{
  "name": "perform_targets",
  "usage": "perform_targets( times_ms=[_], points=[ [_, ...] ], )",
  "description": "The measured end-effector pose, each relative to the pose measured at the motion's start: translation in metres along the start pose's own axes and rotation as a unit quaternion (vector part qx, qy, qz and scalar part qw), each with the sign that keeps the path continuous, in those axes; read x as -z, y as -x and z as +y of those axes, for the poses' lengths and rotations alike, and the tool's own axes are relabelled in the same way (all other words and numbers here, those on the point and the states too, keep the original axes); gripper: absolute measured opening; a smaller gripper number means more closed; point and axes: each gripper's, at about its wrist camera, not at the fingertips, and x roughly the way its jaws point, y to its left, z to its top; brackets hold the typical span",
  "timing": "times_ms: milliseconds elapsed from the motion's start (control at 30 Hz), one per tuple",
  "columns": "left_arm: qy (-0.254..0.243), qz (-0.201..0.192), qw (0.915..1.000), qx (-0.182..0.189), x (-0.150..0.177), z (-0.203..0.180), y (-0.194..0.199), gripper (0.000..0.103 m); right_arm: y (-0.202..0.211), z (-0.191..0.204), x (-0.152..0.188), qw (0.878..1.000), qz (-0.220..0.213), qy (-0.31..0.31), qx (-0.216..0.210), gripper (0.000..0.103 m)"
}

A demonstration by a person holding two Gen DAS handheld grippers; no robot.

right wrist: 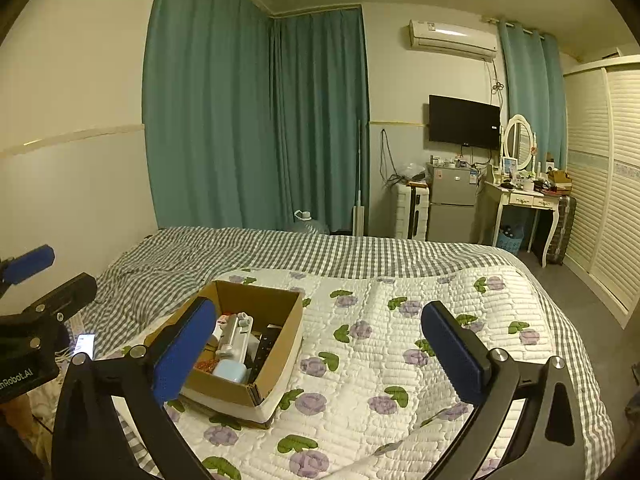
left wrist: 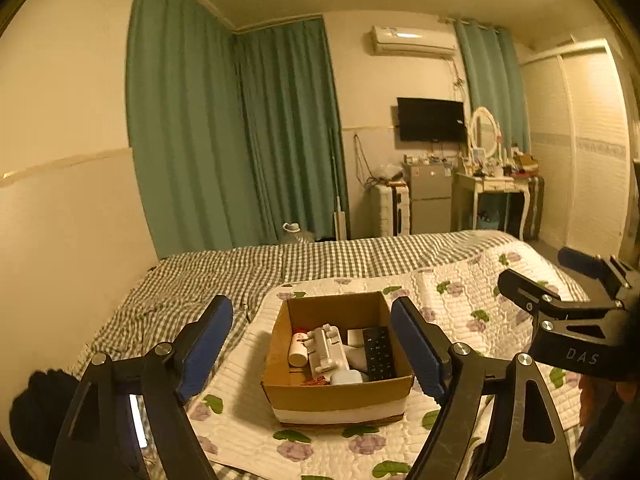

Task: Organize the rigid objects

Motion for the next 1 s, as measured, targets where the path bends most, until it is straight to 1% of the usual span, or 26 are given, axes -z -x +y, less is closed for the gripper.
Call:
perform_targets(
  times_ms=[133,333,433,633,1000],
  points=[
    [0.014,-0.019,0.9996,-0.014,-0.001,0.004,0.003,0.09,0.0,0.0,0.001,1.0,-0.003,0.001,0.001,0.103],
    [0.01,-0.01,0.9996,-0.025,0.005,0.006,0.0,0.091,0.0,0.0,0.003,1.0,-0.003,-0.001,0.002,0.103],
    [0.015,-0.023,0.9989,-0.038,0.006,0.009,0.003,0.091,0.001,-0.001,0.003,1.0,-0.001,0.001,0.001,0.103],
    [0.009,-0.017,0.9993,-0.033,0.009,0.009,0.002,0.091,-0.001,-0.001,0.004,1.0,-0.002,0.0,0.0,0.103],
    [0.015,-0.002,0.9991,-0.04,0.016,0.015,-0.005,0.091,-0.003,0.001,0.004,1.0,0.001,-0.002,0.002,0.103]
  ],
)
